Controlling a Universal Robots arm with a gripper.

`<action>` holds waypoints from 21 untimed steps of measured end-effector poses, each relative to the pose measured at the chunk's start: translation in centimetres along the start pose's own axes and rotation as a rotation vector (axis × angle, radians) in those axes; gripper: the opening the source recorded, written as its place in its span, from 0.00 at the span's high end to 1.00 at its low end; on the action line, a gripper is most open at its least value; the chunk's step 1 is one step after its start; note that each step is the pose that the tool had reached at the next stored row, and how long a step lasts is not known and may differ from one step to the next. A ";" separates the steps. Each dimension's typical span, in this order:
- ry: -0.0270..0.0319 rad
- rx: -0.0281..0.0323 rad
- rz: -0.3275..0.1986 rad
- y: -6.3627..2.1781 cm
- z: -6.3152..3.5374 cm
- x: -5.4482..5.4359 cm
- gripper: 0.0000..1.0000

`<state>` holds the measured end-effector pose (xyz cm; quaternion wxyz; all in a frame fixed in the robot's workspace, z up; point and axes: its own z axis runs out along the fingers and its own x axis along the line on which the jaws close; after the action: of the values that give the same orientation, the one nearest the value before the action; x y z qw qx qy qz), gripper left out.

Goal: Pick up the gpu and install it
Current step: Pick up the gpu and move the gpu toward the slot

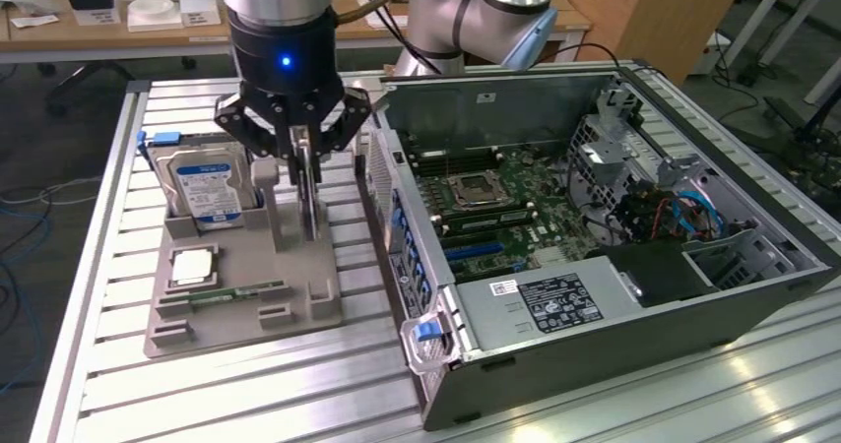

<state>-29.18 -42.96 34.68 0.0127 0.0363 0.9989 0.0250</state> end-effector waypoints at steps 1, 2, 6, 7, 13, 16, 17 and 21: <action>0.0000 0.0000 0.000 0.01 -0.22 0.0 0.73; -0.0001 -0.0001 0.000 0.02 -0.46 0.0 0.73; 0.0000 -0.0001 0.000 0.08 -1.60 0.0 0.73; 0.0000 0.0000 0.000 0.10 -1.89 0.0 0.73; 0.0000 0.0000 0.000 0.18 -3.50 -0.1 0.73; -0.0001 -0.0001 0.000 0.22 -4.21 -0.1 0.73; 0.0000 0.0000 0.000 0.23 -4.47 -0.1 0.73; -0.0001 -0.0001 0.000 0.27 -5.29 -0.1 0.73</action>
<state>-29.18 -42.95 39.98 0.0127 0.0361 0.9990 0.0250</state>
